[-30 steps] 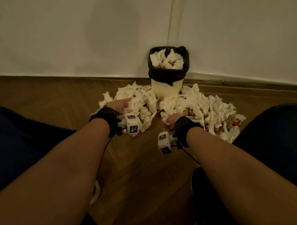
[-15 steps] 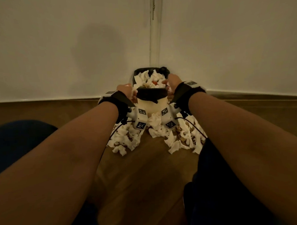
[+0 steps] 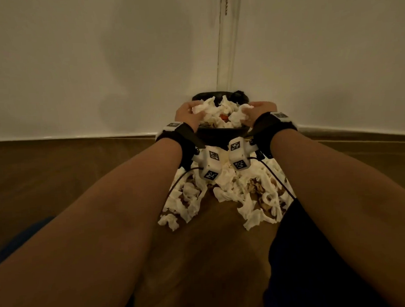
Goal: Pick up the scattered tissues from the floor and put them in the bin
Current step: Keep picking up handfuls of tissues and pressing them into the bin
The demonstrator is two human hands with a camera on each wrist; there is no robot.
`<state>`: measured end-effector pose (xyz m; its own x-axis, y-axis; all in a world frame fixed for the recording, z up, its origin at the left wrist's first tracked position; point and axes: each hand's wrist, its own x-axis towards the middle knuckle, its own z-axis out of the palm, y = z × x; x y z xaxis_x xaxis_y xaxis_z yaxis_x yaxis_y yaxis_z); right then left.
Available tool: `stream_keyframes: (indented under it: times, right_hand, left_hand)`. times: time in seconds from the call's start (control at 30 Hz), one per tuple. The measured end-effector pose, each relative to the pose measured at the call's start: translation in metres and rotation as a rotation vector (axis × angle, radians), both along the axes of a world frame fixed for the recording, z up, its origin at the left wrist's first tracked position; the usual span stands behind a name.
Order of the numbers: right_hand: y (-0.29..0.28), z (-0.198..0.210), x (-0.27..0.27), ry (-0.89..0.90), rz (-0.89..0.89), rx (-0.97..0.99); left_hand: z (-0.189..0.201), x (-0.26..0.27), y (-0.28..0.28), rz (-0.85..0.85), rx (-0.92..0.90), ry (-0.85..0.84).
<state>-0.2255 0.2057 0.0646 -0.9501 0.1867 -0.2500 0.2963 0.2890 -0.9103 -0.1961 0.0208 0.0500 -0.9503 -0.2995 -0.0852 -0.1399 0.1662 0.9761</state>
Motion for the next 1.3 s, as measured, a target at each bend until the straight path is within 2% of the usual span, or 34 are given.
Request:
stream_keyframes:
  times: [0.13, 0.23, 0.33, 0.4, 0.47, 0.53, 0.6, 0.67, 0.73, 0.8, 0.93, 1.13, 1.3]
  right_hand:
    - [-0.008, -0.008, -0.018, -0.020, 0.053, 0.126]
    - [-0.023, -0.019, -0.027, 0.050, 0.054, 0.246]
    - [-0.042, -0.029, -0.037, 0.145, 0.080, 0.346]
    - [-0.056, -0.037, -0.039, 0.236, 0.080, 0.400]
    - [-0.064, -0.048, -0.037, 0.308, 0.096, 0.615]
    - [-0.063, -0.061, -0.035, 0.362, 0.189, 0.856]
    - [-0.058, -0.070, -0.036, 0.280, 0.291, 0.987]
    - [-0.053, -0.077, -0.039, 0.114, 0.452, 1.062]
    - [-0.051, -0.079, -0.039, -0.004, 0.555, 1.087]
    - [-0.049, -0.079, -0.038, -0.023, 0.595, 1.103]
    - [-0.045, -0.073, -0.036, -0.017, 0.568, 1.080]
    - [-0.045, -0.056, -0.022, 0.217, 0.288, 1.116]
    - [-0.063, -0.036, -0.007, 0.286, 0.240, 0.990]
  left_hand:
    - [-0.026, -0.018, 0.011, -0.003, -0.245, 0.072]
    - [-0.036, -0.033, 0.016, 0.012, -0.433, 0.120]
    - [-0.043, -0.043, 0.022, -0.004, -0.693, 0.077]
    - [-0.052, -0.044, 0.026, -0.110, -0.869, 0.021]
    - [-0.064, -0.040, 0.029, -0.209, -1.025, 0.017]
    - [-0.077, -0.035, 0.032, -0.235, -1.124, 0.077]
    - [-0.083, -0.033, 0.034, -0.222, -1.194, 0.103]
    - [-0.085, -0.033, 0.036, -0.247, -1.267, 0.037]
    - [-0.085, -0.033, 0.037, -0.274, -1.293, -0.030]
    - [-0.083, -0.032, 0.039, -0.270, -1.264, -0.045]
    - [-0.079, -0.024, 0.039, -0.214, -1.211, 0.012]
    - [-0.069, -0.010, 0.027, -0.087, -1.229, 0.105]
    - [-0.062, 0.006, -0.003, 0.001, -1.139, 0.085]
